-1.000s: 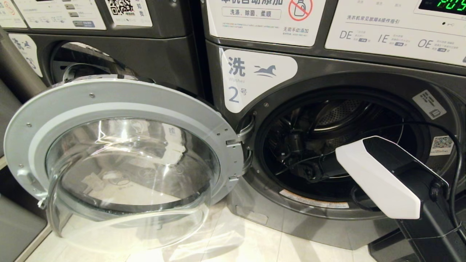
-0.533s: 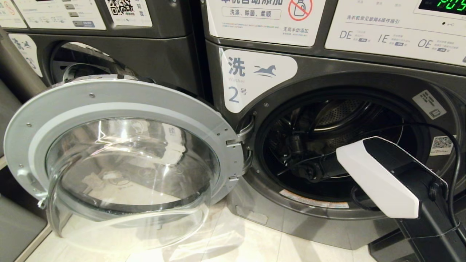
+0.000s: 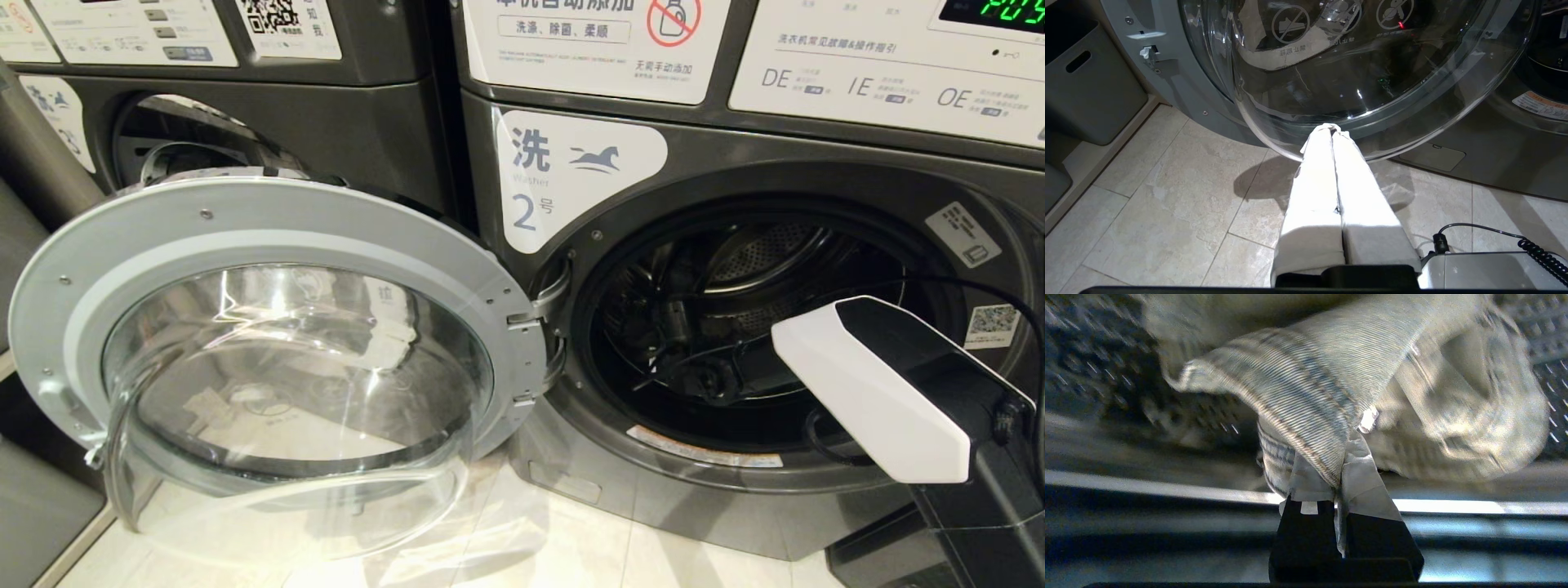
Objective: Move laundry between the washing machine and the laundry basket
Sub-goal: Pick a cloth and place it into the basket
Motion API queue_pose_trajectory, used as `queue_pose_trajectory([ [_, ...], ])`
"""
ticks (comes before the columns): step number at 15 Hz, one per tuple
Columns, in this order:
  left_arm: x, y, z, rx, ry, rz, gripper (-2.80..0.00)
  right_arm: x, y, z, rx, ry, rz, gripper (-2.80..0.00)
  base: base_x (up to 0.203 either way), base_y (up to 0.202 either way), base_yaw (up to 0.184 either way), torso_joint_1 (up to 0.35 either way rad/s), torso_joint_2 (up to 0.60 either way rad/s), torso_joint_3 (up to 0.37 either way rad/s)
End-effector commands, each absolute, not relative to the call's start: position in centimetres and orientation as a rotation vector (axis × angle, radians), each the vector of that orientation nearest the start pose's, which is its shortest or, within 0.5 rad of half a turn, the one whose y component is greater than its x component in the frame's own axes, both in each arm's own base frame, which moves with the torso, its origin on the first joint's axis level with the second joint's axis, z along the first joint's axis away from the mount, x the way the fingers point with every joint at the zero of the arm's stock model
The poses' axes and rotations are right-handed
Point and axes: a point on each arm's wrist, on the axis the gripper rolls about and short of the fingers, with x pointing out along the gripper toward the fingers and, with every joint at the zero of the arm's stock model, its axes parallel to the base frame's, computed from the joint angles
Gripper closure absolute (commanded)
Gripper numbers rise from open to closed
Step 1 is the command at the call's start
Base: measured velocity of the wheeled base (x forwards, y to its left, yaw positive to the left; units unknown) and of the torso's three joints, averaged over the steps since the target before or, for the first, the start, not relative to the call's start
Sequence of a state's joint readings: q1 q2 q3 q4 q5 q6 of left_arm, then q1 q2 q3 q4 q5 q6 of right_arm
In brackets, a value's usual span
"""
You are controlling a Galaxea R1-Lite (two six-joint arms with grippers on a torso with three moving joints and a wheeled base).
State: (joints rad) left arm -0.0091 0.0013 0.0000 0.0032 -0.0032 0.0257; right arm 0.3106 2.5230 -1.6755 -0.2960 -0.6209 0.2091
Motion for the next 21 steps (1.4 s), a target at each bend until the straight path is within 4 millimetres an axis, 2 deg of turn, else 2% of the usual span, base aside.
queue_pose_trajectory([
  [1,-2.3,0.0,7.5,0.026,0.005,-0.012,0.0,45.7,13.6,5.8,-0.048,0.482,-0.354,0.0,0.0,0.0,0.0,0.0,0.0,0.0],
  [4,-2.3,0.0,7.5,0.026,0.004,-0.012,0.0,41.2,12.7,8.4,-0.015,0.482,-0.354,0.0,0.0,0.0,0.0,0.0,0.0,0.0],
  [6,-2.3,0.0,7.5,0.026,0.004,-0.012,0.0,37.8,12.1,11.2,0.014,0.447,-0.345,0.0,0.0,0.0,0.0,0.0,0.0,0.0],
  [8,-2.3,0.0,7.5,0.026,0.004,-0.012,0.0,34.1,11.7,14.2,0.041,0.397,-0.319,0.0,0.0,0.0,0.0,0.0,0.0,0.0],
  [10,-2.3,0.0,7.5,0.026,0.006,-0.012,0.0,29.5,11.5,16.4,0.05,0.366,-0.272,0.0,0.0,0.0,0.0,0.0,0.0,0.0],
  [12,-2.3,0.0,7.5,0.026,0.004,-0.012,0.0,23.8,11.4,16.7,0.024,0.371,-0.196,0.0,0.0,0.0,0.0,0.0,0.0,0.0],
  [14,-2.3,0.0,7.5,0.026,0.004,-0.012,0.0,19.2,10.8,16.0,-0.015,0.374,-0.161,0.0,0.0,0.0,0.0,0.0,0.0,0.0],
  [17,-2.3,0.0,7.5,0.026,0.004,-0.012,0.0,15.7,9.3,16.7,0.004,0.315,-0.167,0.0,0.0,0.0,0.0,0.0,0.0,0.0],
  [21,-2.3,0.0,7.5,0.026,0.004,-0.012,0.0,11.9,7.0,21.3,0.069,0.12,-0.113,0.0,0.0,0.0,0.0,0.0,0.0,0.0],
])
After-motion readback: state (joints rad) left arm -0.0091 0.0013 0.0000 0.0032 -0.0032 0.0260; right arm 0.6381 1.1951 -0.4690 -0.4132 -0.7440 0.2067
